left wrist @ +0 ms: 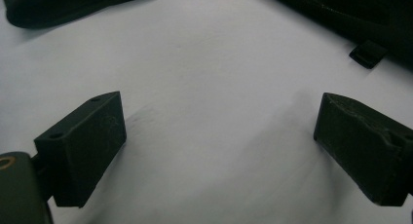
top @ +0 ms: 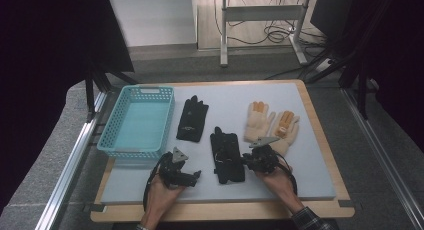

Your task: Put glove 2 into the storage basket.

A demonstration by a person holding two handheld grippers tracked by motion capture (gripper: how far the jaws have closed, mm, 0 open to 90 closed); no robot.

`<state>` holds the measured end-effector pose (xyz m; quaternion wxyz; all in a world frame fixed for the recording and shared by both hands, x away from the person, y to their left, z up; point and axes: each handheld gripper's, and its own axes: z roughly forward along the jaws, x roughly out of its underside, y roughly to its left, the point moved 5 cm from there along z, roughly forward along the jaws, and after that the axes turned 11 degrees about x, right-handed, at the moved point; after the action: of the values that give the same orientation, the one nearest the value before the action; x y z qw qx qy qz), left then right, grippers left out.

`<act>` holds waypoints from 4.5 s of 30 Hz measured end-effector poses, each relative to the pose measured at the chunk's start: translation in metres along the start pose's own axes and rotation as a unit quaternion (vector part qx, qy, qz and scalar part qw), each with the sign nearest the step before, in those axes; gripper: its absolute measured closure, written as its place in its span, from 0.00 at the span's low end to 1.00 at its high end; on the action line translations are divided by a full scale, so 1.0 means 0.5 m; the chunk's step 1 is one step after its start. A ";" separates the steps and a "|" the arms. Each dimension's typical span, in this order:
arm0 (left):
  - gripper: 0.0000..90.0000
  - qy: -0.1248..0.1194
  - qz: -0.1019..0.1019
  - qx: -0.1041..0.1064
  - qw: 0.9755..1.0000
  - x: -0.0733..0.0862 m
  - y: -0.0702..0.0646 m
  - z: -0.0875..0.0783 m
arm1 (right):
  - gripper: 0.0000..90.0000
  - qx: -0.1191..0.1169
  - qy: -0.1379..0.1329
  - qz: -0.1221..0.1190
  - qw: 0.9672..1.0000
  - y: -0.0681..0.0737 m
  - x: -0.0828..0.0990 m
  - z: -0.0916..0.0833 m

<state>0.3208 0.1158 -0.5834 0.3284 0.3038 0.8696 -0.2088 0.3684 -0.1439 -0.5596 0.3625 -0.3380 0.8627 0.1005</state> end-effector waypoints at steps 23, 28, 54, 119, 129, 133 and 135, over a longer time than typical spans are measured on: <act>0.04 -0.001 -0.011 0.003 1.000 0.009 0.012 -0.006 | 0.54 -0.020 -0.041 -0.014 0.999 -0.002 -0.150 0.061; 0.04 -0.001 -0.010 0.003 1.000 0.009 0.012 -0.006 | 0.54 -0.023 -0.033 -0.018 0.999 0.003 -0.199 0.105; 0.04 -0.003 -0.011 0.004 1.000 0.009 0.012 -0.005 | 0.45 -0.023 -0.009 -0.042 0.999 0.037 -0.340 0.306; 0.04 -0.002 -0.010 0.002 1.000 0.009 0.013 -0.006 | 0.89 -0.022 -0.060 -0.049 0.997 0.068 -0.184 -0.072; 0.04 -0.003 -0.010 0.002 1.000 0.009 0.013 -0.006 | 0.76 -0.009 -0.036 -0.028 0.999 0.063 -0.095 -0.004; 0.04 -0.003 -0.010 0.002 1.000 0.009 0.012 -0.006 | 0.61 -0.005 -0.052 -0.025 0.998 0.050 -0.094 -0.014; 0.04 -0.004 -0.010 0.002 1.000 0.009 0.012 -0.006 | 0.58 0.001 -0.060 -0.020 0.998 0.035 -0.096 -0.025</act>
<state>0.3210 0.1236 -0.5857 0.3288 0.2946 0.8712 -0.2148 0.3742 -0.1115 -0.5184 0.4161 -0.3480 0.8325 0.1127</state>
